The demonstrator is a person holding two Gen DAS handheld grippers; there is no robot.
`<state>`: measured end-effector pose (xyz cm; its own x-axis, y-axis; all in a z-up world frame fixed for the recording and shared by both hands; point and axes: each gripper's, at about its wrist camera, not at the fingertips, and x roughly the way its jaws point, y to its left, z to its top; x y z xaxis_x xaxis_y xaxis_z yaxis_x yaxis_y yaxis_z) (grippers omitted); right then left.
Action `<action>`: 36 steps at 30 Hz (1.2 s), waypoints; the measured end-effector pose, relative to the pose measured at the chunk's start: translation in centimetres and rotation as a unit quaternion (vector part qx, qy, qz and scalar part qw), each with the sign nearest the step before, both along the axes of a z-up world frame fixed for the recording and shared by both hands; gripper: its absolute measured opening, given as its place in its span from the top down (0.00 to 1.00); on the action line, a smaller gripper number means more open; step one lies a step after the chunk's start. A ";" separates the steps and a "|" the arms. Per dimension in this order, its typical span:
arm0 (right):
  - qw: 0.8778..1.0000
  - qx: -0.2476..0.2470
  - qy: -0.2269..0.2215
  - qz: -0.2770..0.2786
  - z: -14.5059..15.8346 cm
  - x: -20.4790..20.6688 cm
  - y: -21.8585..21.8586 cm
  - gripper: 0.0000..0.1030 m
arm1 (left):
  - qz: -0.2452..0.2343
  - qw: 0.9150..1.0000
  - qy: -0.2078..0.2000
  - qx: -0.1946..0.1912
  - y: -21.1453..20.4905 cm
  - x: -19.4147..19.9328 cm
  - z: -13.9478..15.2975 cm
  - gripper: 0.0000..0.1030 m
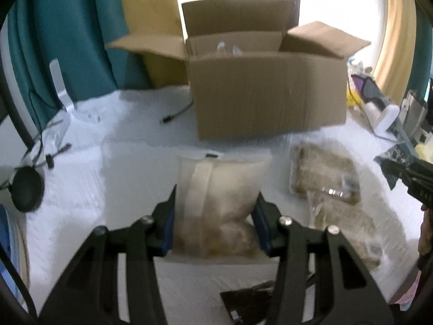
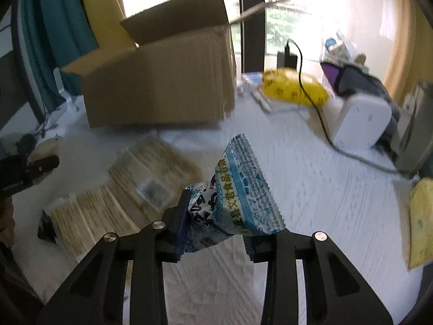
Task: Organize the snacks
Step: 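Grasp small biscuit bag with left tool while right tool grasps blue candy packet, then lower both held snacks into the cardboard box and open both tools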
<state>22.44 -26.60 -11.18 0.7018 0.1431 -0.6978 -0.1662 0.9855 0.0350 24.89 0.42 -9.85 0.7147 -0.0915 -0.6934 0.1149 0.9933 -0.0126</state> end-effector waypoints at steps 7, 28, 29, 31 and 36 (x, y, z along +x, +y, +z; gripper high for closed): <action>0.999 0.002 -0.038 0.016 3.6 1.8 0.7 0.65 | -0.006 0.999 -0.039 -0.003 -0.2 1.2 3.1 0.53; 0.993 -0.010 -0.112 0.038 10.9 9.0 4.1 0.65 | -0.048 0.991 -0.121 -0.012 -1.3 7.4 8.3 0.53; 0.993 -0.010 -0.115 0.038 11.1 9.4 4.3 0.65 | -0.050 0.991 -0.124 -0.014 -1.4 7.8 8.6 0.53; 0.992 -0.010 -0.120 0.040 11.5 10.0 4.7 0.65 | -0.054 0.990 -0.129 -0.014 -1.5 8.6 8.9 0.53; 0.991 -0.012 -0.126 0.048 12.1 11.6 5.8 0.65 | -0.060 0.989 -0.137 -0.014 -1.9 10.5 9.5 0.53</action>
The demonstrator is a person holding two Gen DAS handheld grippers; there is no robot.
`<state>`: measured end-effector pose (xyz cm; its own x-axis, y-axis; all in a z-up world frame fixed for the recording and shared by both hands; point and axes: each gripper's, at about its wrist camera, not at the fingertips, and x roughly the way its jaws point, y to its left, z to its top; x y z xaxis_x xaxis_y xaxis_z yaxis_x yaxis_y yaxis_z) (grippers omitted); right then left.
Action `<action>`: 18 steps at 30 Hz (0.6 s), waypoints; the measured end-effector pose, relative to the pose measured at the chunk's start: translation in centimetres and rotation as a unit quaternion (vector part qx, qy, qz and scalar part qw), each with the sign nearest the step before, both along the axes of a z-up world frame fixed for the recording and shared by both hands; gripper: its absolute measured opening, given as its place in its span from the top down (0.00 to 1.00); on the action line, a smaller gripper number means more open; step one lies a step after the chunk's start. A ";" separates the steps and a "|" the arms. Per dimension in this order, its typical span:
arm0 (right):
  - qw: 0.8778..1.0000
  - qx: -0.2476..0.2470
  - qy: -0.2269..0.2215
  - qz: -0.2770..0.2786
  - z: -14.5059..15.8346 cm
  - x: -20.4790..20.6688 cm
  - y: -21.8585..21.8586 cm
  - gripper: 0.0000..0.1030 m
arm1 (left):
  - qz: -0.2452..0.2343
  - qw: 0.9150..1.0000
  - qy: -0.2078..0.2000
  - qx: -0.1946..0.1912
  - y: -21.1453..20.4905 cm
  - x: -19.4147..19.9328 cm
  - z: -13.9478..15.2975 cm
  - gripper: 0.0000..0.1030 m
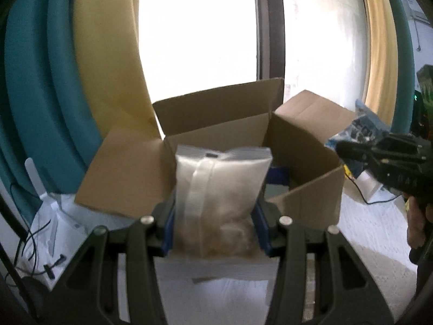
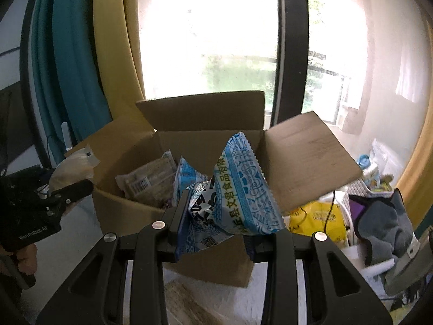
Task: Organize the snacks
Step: 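Lower both held snacks into the cardboard box and open both tools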
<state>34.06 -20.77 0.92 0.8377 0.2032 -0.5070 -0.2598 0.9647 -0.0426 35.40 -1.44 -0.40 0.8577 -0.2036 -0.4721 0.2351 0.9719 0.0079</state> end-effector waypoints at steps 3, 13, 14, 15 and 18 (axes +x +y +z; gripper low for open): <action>1.000 -0.002 -0.002 0.004 0.2 0.9 0.6 0.65 | -0.002 1.000 0.000 0.001 -0.1 1.4 0.1 0.53; 1.000 -0.005 -0.007 0.008 0.8 4.5 2.1 0.65 | -0.002 1.000 0.007 -0.004 -0.4 5.9 -0.2 0.53; 1.000 -0.004 -0.006 0.008 0.9 4.9 2.1 0.65 | 0.000 1.000 0.006 -0.002 -0.4 6.3 -0.2 0.53; 1.000 -0.003 -0.005 0.008 0.9 5.3 2.2 0.65 | 0.000 1.000 0.005 -0.001 -0.5 6.7 -0.3 0.53; 1.000 -0.004 -0.006 0.010 0.9 6.2 2.3 0.65 | 0.002 1.000 0.010 -0.006 -0.4 7.8 -0.3 0.52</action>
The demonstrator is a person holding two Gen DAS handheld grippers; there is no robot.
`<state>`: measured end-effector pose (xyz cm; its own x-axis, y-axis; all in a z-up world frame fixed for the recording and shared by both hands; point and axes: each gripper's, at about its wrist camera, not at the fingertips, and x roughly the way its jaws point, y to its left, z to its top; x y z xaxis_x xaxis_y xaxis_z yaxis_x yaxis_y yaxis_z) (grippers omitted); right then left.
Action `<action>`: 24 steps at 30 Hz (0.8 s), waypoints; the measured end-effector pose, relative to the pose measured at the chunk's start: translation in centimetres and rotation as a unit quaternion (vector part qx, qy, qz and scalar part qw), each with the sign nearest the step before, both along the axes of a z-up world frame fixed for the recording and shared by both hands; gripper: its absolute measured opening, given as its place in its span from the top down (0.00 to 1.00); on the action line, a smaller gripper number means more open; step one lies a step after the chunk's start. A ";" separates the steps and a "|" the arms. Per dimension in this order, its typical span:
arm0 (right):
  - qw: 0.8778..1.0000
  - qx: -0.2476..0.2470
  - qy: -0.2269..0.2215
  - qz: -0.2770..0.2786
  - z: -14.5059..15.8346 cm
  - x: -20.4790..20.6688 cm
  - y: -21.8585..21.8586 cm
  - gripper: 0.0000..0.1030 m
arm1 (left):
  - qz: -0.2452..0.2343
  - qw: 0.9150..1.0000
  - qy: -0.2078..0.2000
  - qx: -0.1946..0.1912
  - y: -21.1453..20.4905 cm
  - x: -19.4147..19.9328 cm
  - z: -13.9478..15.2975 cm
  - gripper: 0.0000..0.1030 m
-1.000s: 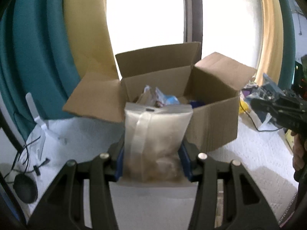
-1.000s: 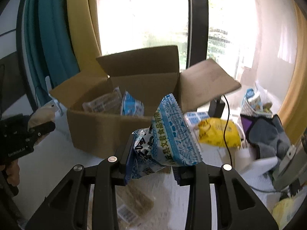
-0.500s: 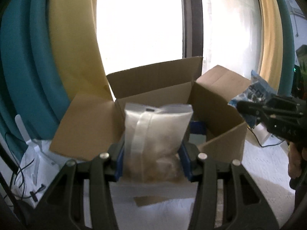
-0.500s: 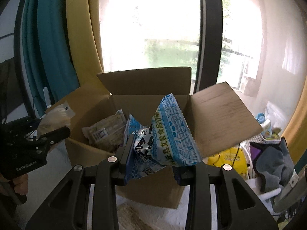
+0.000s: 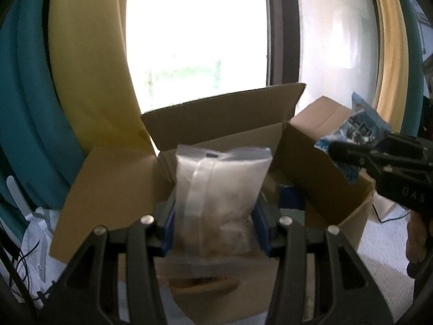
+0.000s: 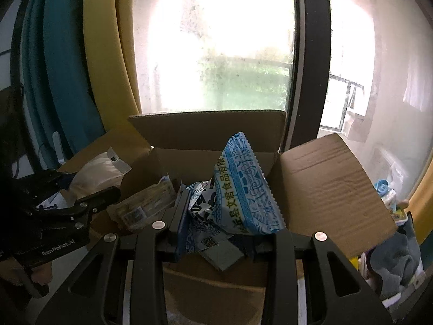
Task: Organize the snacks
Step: 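Lower both held snacks into the cardboard box and open both tools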
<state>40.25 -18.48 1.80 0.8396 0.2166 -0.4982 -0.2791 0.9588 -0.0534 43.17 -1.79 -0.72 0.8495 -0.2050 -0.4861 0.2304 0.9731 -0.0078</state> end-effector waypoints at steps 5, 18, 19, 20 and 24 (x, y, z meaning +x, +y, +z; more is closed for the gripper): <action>1.000 0.000 0.003 -0.001 -0.1 1.5 0.1 0.65 | 0.010 1.000 0.018 -0.019 0.3 1.7 -0.2 0.52; 1.000 0.010 0.002 -0.026 0.0 3.7 0.3 0.20 | 0.034 0.999 0.006 -0.037 0.9 1.6 0.2 0.18; 1.000 0.011 -0.001 -0.028 0.0 3.6 0.3 0.20 | 0.035 0.999 0.004 -0.038 1.0 1.4 0.3 0.18; 1.000 0.012 -0.003 -0.028 0.1 3.4 0.2 0.20 | 0.035 0.999 0.002 -0.039 1.1 1.2 0.4 0.15; 0.999 0.011 -0.005 -0.030 0.2 2.5 0.1 0.20 | 0.035 0.998 -0.006 -0.043 1.4 0.2 0.8 0.10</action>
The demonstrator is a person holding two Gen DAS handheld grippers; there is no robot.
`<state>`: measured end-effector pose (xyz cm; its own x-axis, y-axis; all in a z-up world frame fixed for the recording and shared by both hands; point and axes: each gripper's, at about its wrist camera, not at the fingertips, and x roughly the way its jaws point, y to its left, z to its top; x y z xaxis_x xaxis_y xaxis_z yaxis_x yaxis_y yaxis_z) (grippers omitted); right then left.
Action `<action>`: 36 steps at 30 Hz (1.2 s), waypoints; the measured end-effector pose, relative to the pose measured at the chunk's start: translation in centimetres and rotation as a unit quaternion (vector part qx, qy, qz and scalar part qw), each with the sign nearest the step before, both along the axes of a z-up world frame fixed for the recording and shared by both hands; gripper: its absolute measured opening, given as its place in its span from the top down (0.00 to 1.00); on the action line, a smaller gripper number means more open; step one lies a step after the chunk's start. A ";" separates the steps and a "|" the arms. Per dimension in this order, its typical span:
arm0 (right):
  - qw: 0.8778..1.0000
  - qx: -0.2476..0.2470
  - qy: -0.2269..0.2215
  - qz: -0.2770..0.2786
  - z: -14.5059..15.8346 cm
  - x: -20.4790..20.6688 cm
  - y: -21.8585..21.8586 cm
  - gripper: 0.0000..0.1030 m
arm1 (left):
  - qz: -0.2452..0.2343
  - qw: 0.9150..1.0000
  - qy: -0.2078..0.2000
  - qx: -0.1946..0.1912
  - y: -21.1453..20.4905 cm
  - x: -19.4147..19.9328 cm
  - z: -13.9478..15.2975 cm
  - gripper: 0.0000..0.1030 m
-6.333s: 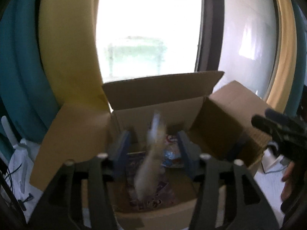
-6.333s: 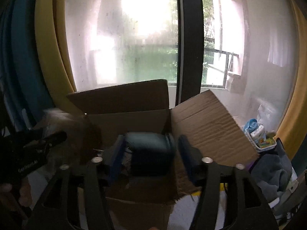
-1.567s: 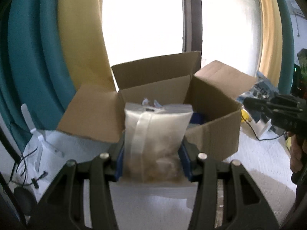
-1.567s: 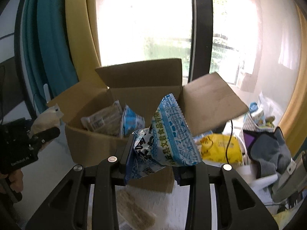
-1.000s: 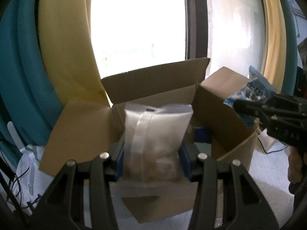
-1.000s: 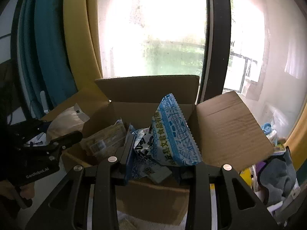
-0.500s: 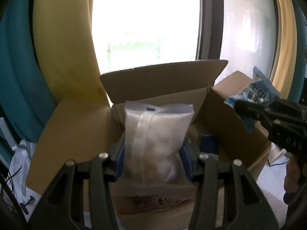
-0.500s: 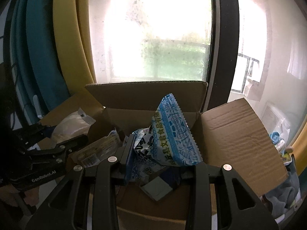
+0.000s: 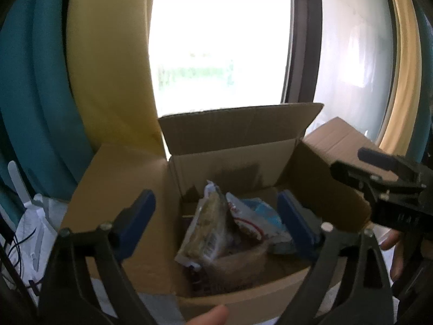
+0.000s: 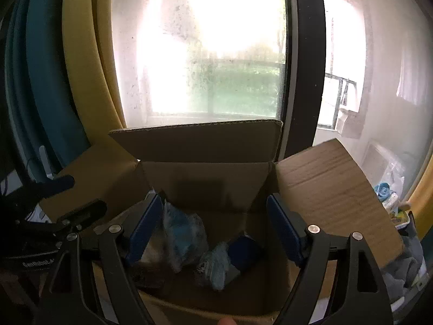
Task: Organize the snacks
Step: 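Lower both held snacks into the cardboard box and open both tools, then move both tools back toward the remaining biscuit bags on the table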
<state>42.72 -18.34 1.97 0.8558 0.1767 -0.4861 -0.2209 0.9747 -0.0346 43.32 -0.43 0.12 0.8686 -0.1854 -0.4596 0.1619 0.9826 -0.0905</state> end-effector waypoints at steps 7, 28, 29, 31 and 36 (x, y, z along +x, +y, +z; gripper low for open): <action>1.000 -0.008 -0.002 0.000 -0.1 -2.5 -0.2 0.20 | -0.012 1.000 -0.013 0.002 -0.1 -2.1 1.0 0.09; 1.000 -0.012 -0.002 -0.015 -0.8 -11.8 -2.1 0.20 | -0.029 0.999 -0.026 0.003 -0.7 -11.6 1.2 0.09; 1.000 -0.012 -0.001 -0.016 -0.9 -12.3 -2.3 0.20 | -0.030 0.999 -0.025 0.004 -0.8 -11.9 1.0 0.09; 1.000 -0.011 0.001 -0.017 -1.2 -13.1 -2.6 0.20 | -0.034 0.999 -0.022 0.006 -1.1 -12.8 0.7 0.09; 1.000 -0.010 0.009 -0.018 -2.1 -15.4 -3.1 0.20 | -0.040 0.999 -0.012 0.007 -1.3 -14.5 -0.3 0.09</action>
<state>27.36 -21.43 -0.12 0.8523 0.1367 -0.5049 -0.1869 0.9811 -0.0499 28.82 -1.75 -0.17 0.8616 -0.2487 -0.4424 0.2421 0.9675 -0.0723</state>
